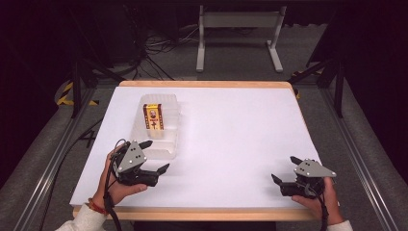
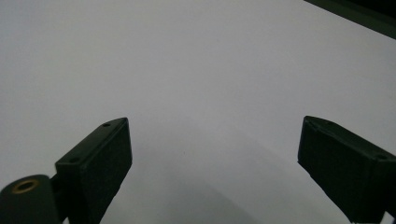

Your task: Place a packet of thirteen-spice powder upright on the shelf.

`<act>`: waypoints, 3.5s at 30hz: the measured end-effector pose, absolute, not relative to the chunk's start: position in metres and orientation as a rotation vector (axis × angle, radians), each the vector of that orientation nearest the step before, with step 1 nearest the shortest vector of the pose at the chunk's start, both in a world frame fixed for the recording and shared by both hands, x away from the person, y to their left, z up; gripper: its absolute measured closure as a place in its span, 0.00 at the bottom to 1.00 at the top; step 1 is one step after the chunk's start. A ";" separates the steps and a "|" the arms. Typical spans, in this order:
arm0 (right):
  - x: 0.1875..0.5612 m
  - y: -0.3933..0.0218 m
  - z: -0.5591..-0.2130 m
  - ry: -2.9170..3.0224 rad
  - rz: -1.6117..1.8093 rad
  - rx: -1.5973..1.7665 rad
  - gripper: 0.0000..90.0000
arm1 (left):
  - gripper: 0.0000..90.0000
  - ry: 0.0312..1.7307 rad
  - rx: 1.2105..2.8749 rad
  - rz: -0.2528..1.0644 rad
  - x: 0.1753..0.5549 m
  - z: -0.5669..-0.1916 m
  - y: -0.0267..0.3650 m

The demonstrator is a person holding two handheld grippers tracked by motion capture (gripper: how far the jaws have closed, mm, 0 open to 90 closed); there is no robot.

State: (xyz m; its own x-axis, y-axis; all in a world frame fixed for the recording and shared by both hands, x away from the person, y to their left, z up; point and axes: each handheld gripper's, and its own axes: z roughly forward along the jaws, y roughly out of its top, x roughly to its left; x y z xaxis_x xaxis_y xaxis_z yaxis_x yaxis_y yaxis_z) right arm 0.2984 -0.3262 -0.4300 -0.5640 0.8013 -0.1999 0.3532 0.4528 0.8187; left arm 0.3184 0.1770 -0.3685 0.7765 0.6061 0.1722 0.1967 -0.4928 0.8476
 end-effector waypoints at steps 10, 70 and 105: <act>0.298 -0.326 -0.430 2.126 1.004 0.960 0.12 | 0.21 0.598 2.095 0.609 0.309 -0.377 0.189; 0.296 -0.332 -0.423 2.071 1.062 0.938 0.12 | 0.08 1.042 2.009 0.500 0.321 -0.450 0.292; 0.293 -0.330 -0.424 2.086 1.033 0.932 0.12 | 0.08 0.996 2.032 0.509 0.321 -0.448 0.283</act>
State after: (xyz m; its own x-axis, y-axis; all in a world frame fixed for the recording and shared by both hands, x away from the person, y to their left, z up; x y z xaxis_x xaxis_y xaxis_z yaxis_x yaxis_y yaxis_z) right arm 0.2928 -0.3304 -0.4240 -0.5559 0.8025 -0.2168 0.3138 0.4441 0.8392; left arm 0.3207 0.2835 -0.4483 0.6089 0.7932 0.0086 0.4713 -0.3705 0.8003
